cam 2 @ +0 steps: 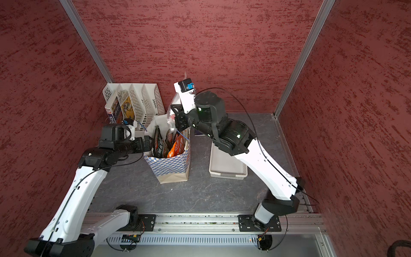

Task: Place the condiment packets inside the bag
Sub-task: Place the condiment packet in the paper bag.

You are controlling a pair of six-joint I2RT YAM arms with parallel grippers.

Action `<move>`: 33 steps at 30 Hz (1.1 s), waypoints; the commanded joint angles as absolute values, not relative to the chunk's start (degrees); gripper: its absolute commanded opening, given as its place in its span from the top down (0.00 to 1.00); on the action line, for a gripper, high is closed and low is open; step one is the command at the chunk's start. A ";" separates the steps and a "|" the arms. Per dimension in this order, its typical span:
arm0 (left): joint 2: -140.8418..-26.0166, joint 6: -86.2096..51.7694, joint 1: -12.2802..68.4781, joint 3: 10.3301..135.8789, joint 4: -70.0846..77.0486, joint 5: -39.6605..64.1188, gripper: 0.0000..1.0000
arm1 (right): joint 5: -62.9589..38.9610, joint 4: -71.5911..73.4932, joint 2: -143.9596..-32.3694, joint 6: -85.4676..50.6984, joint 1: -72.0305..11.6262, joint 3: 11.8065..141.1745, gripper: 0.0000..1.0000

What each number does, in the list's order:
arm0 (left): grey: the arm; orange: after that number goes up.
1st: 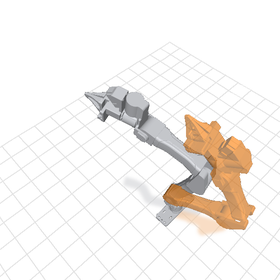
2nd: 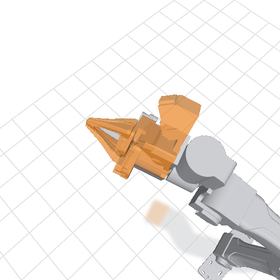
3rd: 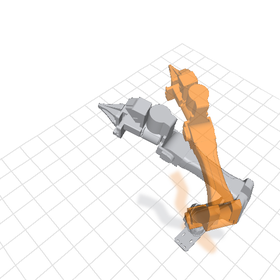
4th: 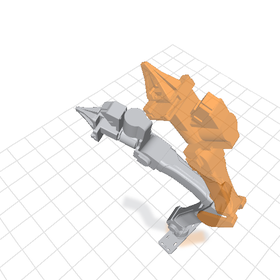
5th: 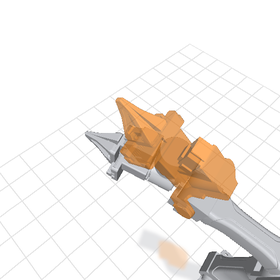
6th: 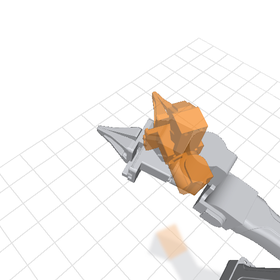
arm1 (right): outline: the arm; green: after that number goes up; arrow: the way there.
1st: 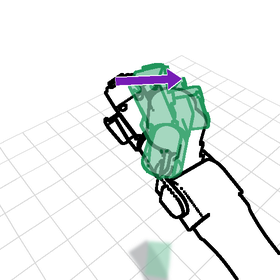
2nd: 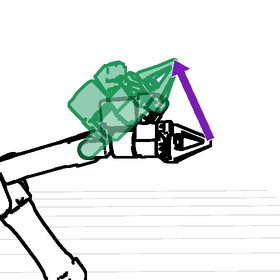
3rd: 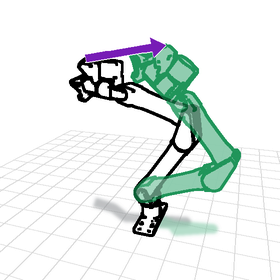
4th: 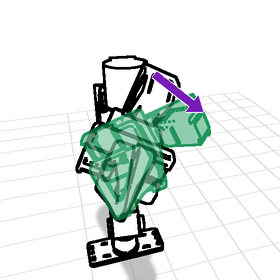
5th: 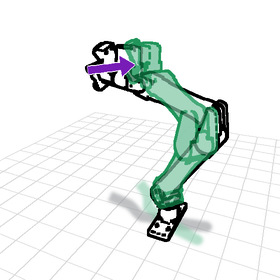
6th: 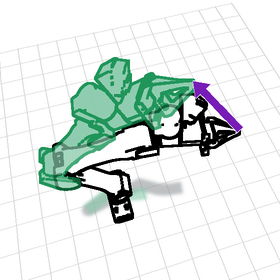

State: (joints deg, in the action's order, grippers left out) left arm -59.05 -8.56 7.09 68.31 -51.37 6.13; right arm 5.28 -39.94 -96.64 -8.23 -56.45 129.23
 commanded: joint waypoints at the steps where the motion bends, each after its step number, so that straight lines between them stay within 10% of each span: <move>1: -59.20 -9.68 7.38 66.82 -46.73 8.12 0.00 | 2.75 -33.44 -99.88 -6.11 -57.65 134.83 1.00; 9: -62.82 -13.11 5.36 64.37 -44.01 10.72 0.07 | 2.10 -36.22 -109.96 -5.94 -57.65 142.79 1.00; 25: -60.25 -19.21 1.42 57.75 -38.74 17.08 1.00 | -1.96 -39.17 -114.63 -3.21 -55.73 143.17 1.00; 33: -57.99 -22.23 -2.70 54.94 -34.51 24.05 1.00 | -14.76 -38.23 -117.57 -2.25 -53.43 143.30 1.00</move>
